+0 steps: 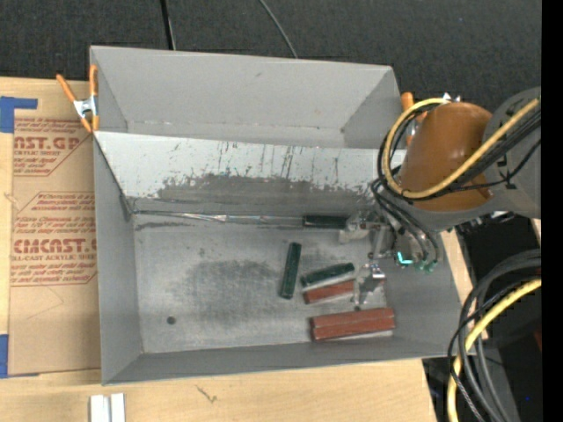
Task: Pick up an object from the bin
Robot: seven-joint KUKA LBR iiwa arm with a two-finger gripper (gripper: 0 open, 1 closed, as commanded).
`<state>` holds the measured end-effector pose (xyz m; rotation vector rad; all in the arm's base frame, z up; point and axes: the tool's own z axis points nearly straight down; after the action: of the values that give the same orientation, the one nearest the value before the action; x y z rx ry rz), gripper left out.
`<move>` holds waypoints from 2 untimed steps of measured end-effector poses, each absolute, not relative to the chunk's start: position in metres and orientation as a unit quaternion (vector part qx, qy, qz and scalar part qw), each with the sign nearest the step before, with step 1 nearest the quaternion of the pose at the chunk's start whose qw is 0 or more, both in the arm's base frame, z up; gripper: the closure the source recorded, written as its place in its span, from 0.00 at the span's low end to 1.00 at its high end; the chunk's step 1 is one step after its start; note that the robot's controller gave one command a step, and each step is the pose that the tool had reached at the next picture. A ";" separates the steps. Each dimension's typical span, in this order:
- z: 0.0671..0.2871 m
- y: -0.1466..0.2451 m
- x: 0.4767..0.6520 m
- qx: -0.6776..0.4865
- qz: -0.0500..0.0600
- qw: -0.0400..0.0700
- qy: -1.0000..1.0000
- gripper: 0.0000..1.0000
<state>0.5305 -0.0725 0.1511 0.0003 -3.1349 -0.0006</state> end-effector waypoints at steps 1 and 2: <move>0.155 -0.072 0.533 0.000 0.000 0.000 -1.000 0.00; 0.075 -0.056 0.536 0.083 0.001 -0.003 -0.997 1.00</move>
Offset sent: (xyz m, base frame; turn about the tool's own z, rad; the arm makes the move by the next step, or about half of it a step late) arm 0.0030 0.0166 -0.0804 -0.1669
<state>0.5361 -0.0562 0.0747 0.2613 -3.1361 0.0022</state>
